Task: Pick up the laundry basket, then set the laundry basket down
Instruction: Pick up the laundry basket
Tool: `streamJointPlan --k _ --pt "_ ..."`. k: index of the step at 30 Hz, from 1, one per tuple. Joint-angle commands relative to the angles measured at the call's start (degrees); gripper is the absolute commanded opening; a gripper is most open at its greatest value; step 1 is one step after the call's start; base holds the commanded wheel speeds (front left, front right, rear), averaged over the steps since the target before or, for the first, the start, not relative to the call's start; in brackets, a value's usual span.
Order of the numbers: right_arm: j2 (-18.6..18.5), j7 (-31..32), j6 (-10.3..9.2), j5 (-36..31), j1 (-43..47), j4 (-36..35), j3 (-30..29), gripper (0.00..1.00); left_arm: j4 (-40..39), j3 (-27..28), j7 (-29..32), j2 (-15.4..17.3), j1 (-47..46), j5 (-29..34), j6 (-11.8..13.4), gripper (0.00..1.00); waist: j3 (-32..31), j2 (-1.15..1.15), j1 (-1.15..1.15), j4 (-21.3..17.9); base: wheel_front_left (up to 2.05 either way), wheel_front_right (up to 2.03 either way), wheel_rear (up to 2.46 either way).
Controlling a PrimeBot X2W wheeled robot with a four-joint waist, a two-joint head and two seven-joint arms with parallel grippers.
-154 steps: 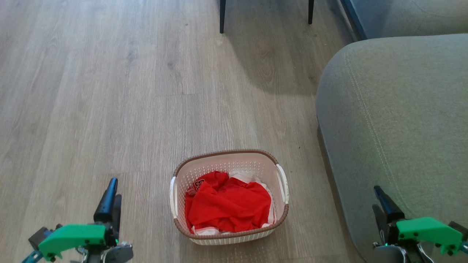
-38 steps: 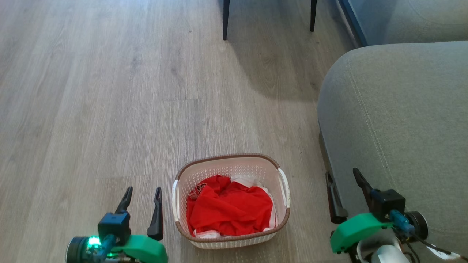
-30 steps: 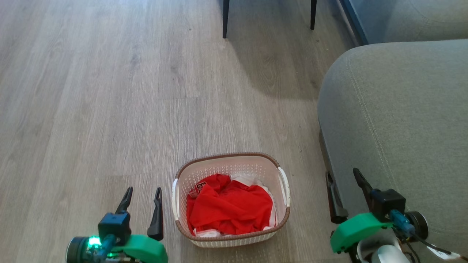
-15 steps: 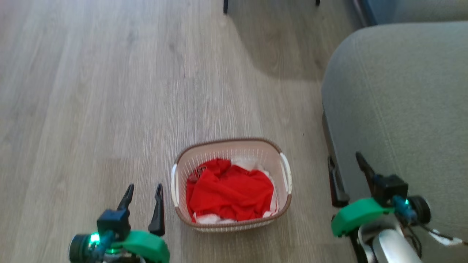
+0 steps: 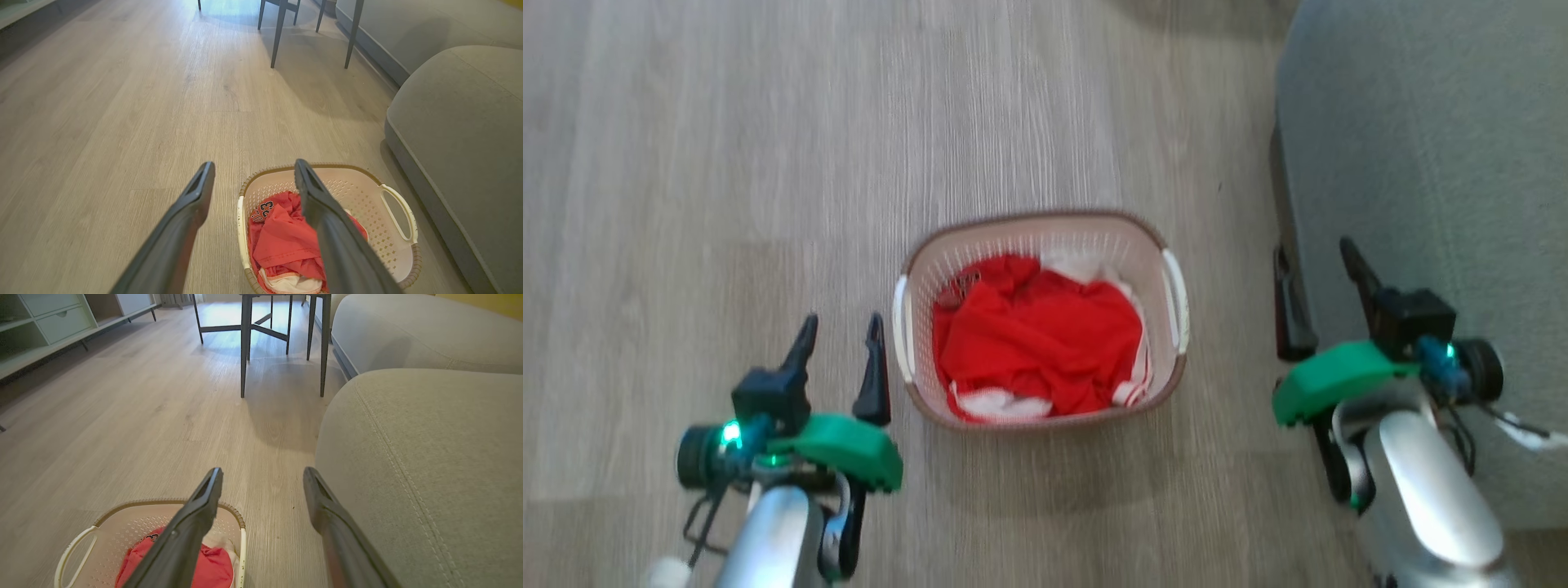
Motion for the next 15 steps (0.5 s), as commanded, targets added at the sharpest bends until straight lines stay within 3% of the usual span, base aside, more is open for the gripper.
streamJointPlan --k 1,15 --pt "-0.4 -0.7 0.35 -0.5 -2.0 -1.1 0.9 1.0 -1.2 1.5 -0.6 0.5 -2.6 -0.7 0.6 1.0 3.9 0.0 -0.01 0.2 0.0 0.0 0.0" --pt "-0.4 -0.7 0.35 -2.3 -13.3 9.4 1.3 1.0 10.3 -2.1 -0.6 0.5 -16.1 -5.3 1.2 1.0 18.8 0.0 -0.01 1.5 0.0 0.0 0.0"
